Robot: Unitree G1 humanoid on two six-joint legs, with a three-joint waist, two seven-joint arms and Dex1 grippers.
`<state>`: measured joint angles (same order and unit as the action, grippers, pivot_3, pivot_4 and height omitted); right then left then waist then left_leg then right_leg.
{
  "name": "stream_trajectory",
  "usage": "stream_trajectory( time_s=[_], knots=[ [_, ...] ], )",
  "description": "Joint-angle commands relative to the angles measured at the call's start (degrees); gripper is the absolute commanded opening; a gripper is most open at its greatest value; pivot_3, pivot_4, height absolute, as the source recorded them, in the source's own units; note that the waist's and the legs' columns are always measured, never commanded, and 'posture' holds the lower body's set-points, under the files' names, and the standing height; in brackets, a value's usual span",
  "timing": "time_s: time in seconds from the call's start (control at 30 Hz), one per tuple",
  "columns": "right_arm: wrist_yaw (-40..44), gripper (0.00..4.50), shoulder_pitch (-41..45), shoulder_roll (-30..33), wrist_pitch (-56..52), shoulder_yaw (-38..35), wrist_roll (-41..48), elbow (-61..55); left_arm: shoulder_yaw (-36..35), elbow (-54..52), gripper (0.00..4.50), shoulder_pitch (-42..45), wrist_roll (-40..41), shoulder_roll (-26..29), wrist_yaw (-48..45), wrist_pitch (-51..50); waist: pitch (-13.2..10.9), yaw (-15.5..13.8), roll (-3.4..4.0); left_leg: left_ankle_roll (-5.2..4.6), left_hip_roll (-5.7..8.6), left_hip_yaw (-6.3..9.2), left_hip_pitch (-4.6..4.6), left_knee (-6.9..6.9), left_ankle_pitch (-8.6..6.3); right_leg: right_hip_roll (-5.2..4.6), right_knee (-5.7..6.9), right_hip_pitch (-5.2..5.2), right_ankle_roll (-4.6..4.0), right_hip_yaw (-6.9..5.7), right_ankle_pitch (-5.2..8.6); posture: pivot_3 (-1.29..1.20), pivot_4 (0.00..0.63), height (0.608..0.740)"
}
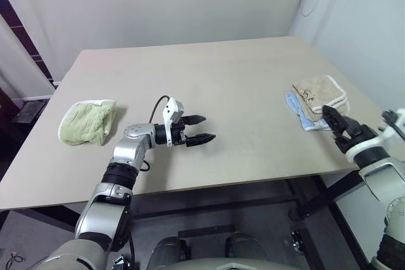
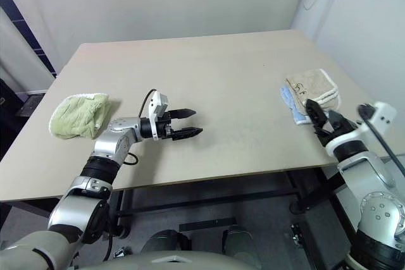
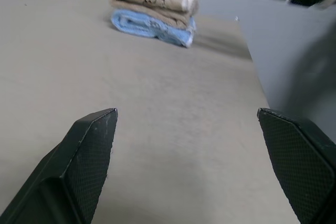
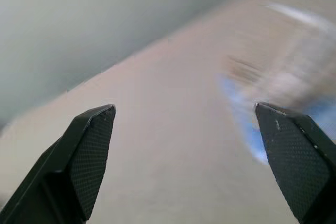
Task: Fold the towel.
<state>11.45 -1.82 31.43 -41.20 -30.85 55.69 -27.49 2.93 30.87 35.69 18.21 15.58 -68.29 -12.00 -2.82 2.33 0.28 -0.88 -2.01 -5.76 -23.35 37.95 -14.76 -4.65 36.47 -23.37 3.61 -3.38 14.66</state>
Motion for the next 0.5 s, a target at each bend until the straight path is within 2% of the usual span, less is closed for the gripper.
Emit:
stream_trajectory(
  time_s=[0.03,0.1,0.27,0.37,0.5],
  knots=[
    [10.9,4.43,-3.1,5.0,5.3,5.6,-7.0,-5.1,-3.5,-2.7,4.50,1.1,3.2,1.1,-0.2,0.0,0.0,-0.2,-0.07,0.00,-0.01,0.02,-0.02,0.00,0.00,0.00,-0.08,0.01,-0.01,-0.03,-0.02,0.00,0.000,0.740],
    [17.4,4.43,-4.9,7.2,10.3,9.1,-12.0,-5.4,-4.2,-3.0,4.50,1.2,4.1,1.8,-1.1,-0.2,-0.1,-0.4,-0.10,-0.01,0.02,0.01,-0.08,0.00,-0.01,-0.03,-0.20,0.03,0.03,-0.03,-0.05,0.00,0.000,0.740],
    [26.9,4.43,-4.1,7.5,17.3,13.0,-16.1,-2.2,-4.7,-6.0,4.50,-1.2,4.1,4.4,-1.4,0.9,-0.2,-1.4,-0.28,-0.33,0.09,-0.11,-0.18,0.00,-0.19,-0.05,-0.42,0.02,-0.05,0.02,-0.20,0.00,0.000,0.740],
    [32.2,4.43,-4.6,7.7,18.0,13.8,-14.7,-2.2,-5.3,-12.9,4.50,-6.5,5.6,7.9,-2.9,-0.8,-0.2,-1.5,-0.28,-0.39,0.08,-0.14,-0.20,-0.01,-0.24,-0.05,-0.44,0.00,-0.03,0.03,-0.19,0.00,0.000,0.740],
    [35.3,4.43,-3.1,8.2,17.2,14.8,-14.9,-0.4,-7.2,-22.6,4.50,-14.3,7.6,12.6,-1.7,-3.2,-0.2,-1.6,-0.29,-0.39,0.06,-0.13,-0.19,0.01,-0.25,-0.08,-0.41,-0.01,-0.05,0.03,-0.18,0.00,0.000,0.740]
  ],
)
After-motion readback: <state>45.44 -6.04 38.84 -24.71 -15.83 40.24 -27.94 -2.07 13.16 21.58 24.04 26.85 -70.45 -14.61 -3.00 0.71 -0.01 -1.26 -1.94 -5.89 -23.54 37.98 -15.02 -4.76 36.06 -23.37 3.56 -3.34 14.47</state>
